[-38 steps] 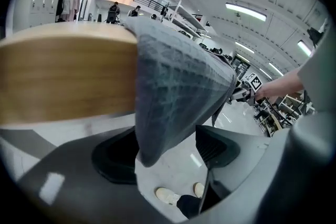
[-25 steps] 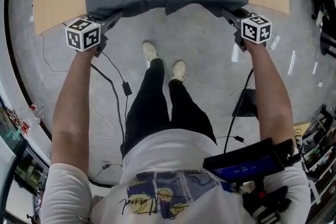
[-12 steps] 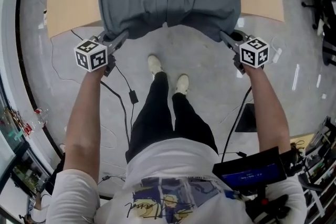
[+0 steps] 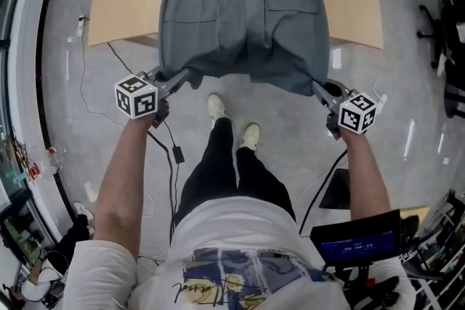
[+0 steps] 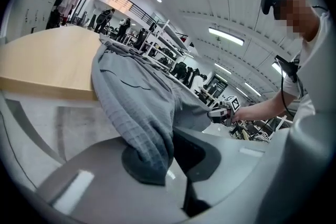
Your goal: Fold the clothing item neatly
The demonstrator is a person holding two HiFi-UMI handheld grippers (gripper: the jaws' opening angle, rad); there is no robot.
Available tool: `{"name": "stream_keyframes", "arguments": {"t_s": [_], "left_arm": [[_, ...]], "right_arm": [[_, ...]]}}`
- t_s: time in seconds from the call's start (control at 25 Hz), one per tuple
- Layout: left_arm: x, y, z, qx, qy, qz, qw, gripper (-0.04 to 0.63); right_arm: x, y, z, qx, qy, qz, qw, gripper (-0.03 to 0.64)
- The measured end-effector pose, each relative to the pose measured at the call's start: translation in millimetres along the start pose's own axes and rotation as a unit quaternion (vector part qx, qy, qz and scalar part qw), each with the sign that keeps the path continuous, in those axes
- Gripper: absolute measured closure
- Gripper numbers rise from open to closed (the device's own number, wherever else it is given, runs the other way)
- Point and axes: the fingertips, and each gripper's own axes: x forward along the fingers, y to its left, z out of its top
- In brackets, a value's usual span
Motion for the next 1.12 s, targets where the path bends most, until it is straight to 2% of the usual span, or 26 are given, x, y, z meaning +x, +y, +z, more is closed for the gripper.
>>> {"name": "stream_keyframes", "arguments": {"t_s": [0.32,0.6,0.84,1.12], "left_arm": [[-32,-37,15,-0.004,-0.038,-0.034,0.9987,0.574],[-70,-49,49,0.023,-0.055,-0.092,0.9939,0.574],[-78,-65,102,0.042,-0.075,-0.135,0.9872,0.574],[-95,-62,192,0.059,-0.111,-0.163,0.9786,0.574]], "right_arm": [[-31,49,33,-0.025,-0.042,0.044,0.998,0.601],[-40,100,89,-0.058,-0.079,0.066,0.993,0.601],[-58,104,146,-0.083,-0.108,0.066,0.989,0.601],[-66,114,235,-0.107,-0.152,0.049,0.981,0.601]]}}
